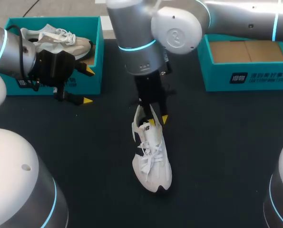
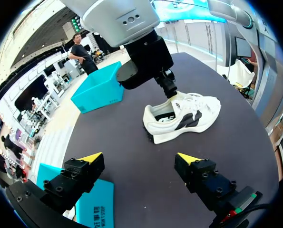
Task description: Take the shoe out of the shoebox, open the shoe tongue, remove and reinsert the insole, then place the shoe into the shoebox
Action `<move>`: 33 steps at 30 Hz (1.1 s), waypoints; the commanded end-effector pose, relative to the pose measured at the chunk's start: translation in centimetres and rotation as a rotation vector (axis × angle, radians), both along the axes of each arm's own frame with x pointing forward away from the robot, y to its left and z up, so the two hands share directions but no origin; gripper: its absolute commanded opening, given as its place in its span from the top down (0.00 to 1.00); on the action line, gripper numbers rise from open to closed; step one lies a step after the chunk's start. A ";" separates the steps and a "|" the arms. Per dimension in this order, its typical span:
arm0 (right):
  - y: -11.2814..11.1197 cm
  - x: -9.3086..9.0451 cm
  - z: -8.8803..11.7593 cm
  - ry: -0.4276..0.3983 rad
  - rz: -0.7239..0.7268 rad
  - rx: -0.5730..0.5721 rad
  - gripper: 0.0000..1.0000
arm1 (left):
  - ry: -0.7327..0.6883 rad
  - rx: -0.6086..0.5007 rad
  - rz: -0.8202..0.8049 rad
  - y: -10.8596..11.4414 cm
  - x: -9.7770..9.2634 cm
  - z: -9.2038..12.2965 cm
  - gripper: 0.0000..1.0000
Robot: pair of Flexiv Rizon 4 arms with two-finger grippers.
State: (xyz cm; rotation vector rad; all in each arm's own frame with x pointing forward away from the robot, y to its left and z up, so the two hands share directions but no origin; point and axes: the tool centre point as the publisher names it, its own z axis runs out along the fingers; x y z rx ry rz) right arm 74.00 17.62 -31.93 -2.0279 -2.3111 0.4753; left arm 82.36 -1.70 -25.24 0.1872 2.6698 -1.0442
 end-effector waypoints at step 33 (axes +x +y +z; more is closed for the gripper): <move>1.5 3.2 4.4 -0.224 0.888 0.182 0.00 | 0.000 0.004 0.002 0.0 -0.1 0.1 0.00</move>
